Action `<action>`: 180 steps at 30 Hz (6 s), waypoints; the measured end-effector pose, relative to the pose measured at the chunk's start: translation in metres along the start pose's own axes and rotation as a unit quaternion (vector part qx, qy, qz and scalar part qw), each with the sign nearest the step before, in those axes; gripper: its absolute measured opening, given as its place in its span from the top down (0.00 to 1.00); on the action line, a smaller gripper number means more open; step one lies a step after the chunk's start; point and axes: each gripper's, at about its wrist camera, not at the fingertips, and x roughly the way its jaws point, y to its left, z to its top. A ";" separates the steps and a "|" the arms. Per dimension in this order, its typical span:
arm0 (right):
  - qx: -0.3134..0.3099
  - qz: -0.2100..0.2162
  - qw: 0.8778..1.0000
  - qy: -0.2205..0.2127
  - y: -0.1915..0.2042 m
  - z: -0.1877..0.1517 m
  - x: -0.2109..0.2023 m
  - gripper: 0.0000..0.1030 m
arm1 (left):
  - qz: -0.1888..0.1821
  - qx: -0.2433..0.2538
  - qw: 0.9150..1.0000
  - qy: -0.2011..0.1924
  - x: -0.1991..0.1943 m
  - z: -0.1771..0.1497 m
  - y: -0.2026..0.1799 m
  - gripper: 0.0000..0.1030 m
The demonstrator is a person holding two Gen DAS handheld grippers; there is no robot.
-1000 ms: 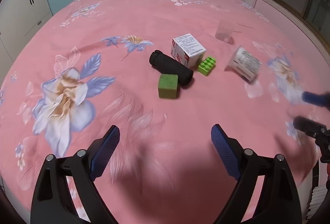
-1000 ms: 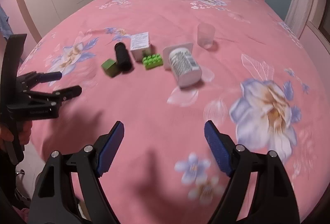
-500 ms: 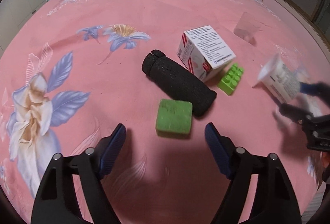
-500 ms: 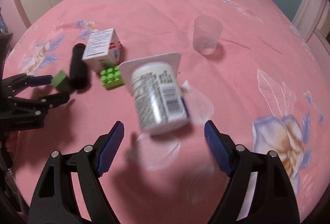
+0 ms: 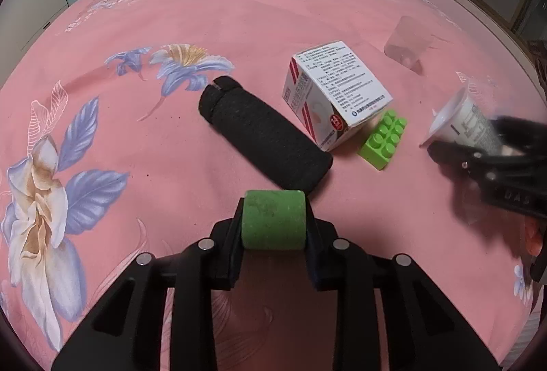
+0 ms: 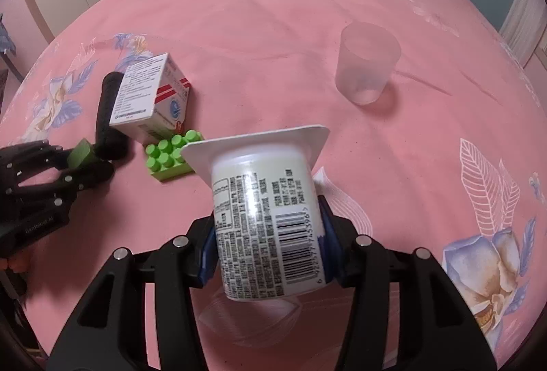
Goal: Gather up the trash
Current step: 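Grasp the green sponge block with the left tool while the right tool grasps the yogurt cup, then carry the green block and yogurt cup with both tools over the white bin, then open the left tool to drop the green block while the right tool releases the yogurt cup, then move both tools over the bed toward the black cylinder and white box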
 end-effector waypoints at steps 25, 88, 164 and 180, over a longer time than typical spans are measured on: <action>0.019 -0.029 0.998 -0.060 0.046 -0.069 -0.168 0.50 | 0.038 0.011 0.998 -0.053 -0.161 -0.063 0.007 0.69; -0.061 -0.001 0.998 0.009 0.200 -0.269 -0.189 0.50 | 0.050 0.083 0.995 -0.013 -0.215 -0.274 -0.032 0.69; 0.057 0.090 0.927 0.359 0.223 -0.426 0.103 0.36 | -0.029 -0.027 0.944 0.329 0.056 -0.421 -0.029 0.49; 0.023 0.102 0.975 0.195 0.195 -0.351 -0.048 0.36 | -0.038 0.010 0.991 0.130 -0.106 -0.325 -0.030 0.44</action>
